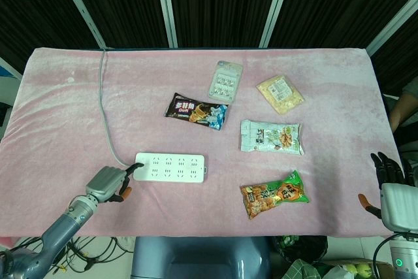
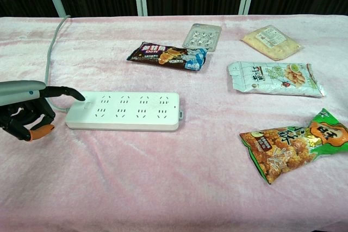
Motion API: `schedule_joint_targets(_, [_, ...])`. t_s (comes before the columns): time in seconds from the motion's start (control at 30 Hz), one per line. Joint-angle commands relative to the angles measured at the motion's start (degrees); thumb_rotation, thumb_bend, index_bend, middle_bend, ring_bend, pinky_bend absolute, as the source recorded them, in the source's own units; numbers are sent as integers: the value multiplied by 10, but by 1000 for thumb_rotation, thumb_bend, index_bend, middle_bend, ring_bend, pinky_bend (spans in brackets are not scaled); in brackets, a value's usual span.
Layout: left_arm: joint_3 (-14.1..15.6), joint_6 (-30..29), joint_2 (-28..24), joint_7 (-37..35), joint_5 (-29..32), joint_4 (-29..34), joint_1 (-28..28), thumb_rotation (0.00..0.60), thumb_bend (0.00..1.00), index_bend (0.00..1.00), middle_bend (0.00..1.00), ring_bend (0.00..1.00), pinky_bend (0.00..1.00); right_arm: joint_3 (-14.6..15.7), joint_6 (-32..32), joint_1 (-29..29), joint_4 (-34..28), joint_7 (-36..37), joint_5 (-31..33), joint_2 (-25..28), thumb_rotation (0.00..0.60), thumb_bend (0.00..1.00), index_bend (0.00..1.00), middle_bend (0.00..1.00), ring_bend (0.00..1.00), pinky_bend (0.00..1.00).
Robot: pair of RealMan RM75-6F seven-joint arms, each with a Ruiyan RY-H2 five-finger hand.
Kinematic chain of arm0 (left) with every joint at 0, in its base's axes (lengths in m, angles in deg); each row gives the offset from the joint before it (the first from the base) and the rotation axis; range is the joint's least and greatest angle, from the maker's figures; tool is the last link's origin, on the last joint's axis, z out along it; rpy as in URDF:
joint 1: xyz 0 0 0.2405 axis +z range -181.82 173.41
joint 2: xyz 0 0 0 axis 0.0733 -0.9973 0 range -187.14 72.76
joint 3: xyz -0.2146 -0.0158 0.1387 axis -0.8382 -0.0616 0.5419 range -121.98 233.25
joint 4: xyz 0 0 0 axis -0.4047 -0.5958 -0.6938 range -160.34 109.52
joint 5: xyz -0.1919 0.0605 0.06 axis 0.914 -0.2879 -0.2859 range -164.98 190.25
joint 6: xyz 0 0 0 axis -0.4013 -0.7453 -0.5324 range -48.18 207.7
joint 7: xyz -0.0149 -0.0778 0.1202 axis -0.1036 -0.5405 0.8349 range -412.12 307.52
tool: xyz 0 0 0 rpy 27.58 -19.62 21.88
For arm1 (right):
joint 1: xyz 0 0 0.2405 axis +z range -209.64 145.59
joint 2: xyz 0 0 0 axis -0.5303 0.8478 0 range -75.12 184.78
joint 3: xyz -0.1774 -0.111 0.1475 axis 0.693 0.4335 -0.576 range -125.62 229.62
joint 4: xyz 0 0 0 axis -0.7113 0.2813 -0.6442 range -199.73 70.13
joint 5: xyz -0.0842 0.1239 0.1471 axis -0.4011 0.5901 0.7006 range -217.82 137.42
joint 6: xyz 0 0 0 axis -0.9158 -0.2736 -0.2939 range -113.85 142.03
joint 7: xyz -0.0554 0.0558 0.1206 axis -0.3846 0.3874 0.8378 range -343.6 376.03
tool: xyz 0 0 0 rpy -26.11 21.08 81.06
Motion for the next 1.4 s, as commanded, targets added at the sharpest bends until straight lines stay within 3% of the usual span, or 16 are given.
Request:
schedule_joint_targets(0.03, [1,0,1,-3,-2,-1,0,600,514,113,736,797,815,0,0,0,0,1,0,0,600,127,115,75,125,39])
schedule_joint_targets(1.4, [7,15,10,4,16,-15,-13,600,511,120,741,799,816,-2,-2,0,-2,-2,7,0,600,126,115,75,125,39])
